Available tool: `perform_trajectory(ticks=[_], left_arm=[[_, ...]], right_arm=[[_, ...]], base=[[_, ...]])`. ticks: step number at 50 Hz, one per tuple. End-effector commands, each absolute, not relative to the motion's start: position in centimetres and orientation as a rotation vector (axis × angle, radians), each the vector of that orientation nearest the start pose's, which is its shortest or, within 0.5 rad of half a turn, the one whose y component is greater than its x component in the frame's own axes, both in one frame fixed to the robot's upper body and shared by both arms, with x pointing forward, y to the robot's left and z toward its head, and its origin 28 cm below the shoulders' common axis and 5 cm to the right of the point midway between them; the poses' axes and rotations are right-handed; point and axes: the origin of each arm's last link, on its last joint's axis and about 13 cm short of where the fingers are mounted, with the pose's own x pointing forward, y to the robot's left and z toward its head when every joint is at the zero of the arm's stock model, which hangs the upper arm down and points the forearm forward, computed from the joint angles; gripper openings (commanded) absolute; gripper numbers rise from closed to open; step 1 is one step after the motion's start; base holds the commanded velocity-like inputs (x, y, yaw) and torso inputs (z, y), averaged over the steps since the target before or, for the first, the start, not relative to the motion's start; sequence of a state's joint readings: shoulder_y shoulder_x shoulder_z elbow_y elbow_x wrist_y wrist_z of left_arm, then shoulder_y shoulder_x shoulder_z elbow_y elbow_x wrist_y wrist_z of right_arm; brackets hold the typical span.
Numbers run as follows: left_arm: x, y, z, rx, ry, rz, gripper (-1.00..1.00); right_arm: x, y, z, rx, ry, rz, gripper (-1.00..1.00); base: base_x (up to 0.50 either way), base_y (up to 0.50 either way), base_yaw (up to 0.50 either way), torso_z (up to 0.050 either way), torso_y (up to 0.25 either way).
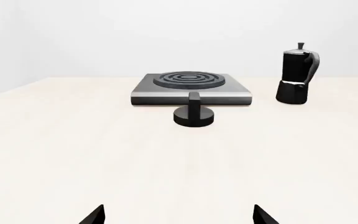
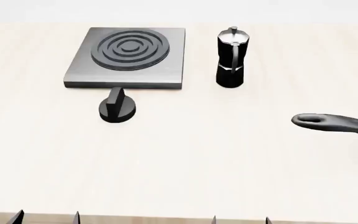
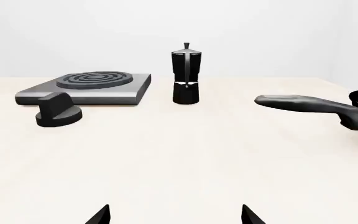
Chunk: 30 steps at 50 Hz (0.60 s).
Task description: Put the moka pot on the stove.
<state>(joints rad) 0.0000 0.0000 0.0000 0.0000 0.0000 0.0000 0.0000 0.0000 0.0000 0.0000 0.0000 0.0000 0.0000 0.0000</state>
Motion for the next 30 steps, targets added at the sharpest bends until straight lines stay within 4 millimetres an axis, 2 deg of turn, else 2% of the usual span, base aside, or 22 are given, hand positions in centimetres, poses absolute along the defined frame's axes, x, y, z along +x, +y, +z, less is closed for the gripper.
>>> perform_trajectory(ticks=[1,20,30], left_arm=[[21.0,20.54,1.37,0.0,0.0,0.0,1.0],[20.88,20.58,1.21,0.011,0.009,0.005,1.0],[20.66,20.48,2.0,0.009,-0.033,-0.013,1.0]], right_arm=[[21.05,-9.63,1.3,0.0,0.0,0.0,1.0],[21.02,-9.61,1.31,0.008,0.014,-0.023,1.0],[21.09,-9.6,1.29,0.008,-0.031,-0.042,1.0]], base=[[0.0,0.0,0.0,0.0,0.0],[0.0,0.0,0.0,0.0,0.0],[0.0,0.0,0.0,0.0,0.0]])
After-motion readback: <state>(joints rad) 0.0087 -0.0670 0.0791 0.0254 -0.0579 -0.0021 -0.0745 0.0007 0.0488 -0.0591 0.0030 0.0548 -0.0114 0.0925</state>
